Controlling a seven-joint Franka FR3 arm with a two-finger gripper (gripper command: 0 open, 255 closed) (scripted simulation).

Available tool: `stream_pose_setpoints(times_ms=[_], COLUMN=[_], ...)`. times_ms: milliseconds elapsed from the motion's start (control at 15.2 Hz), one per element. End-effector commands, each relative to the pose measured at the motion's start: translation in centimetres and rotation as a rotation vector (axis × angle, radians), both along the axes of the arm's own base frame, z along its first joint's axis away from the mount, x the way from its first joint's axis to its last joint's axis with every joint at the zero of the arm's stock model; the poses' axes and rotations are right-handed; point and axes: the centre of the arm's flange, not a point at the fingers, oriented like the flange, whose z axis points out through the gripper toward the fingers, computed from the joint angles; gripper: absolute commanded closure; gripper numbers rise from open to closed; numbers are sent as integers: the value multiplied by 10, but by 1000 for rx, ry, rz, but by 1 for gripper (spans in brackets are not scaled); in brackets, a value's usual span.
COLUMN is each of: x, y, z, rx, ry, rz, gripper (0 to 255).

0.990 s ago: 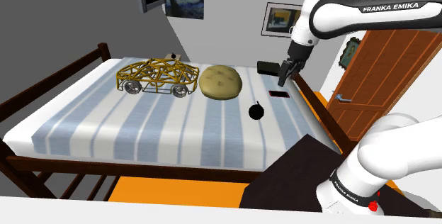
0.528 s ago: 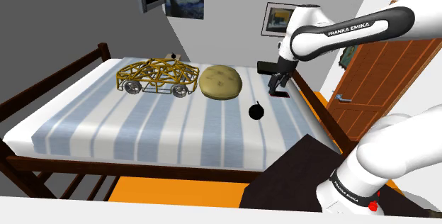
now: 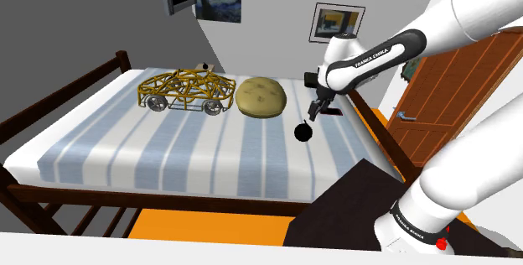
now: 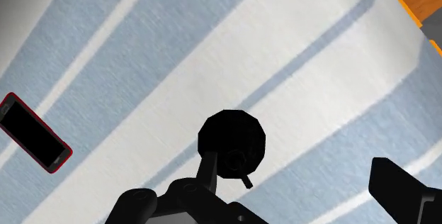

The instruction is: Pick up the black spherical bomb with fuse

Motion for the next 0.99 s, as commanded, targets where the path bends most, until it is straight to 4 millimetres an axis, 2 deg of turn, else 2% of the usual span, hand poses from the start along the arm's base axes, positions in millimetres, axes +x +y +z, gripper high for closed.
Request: stream_pose_setpoints(times_ms=[0,396,924], x=[15,53,53], y=[-8,-31,-31], z=[-21,-79,-119], rx=[-16,-63,-63], ry=[-7,-22,-22], rz=[9,31,31], gripper=[0,0,0])
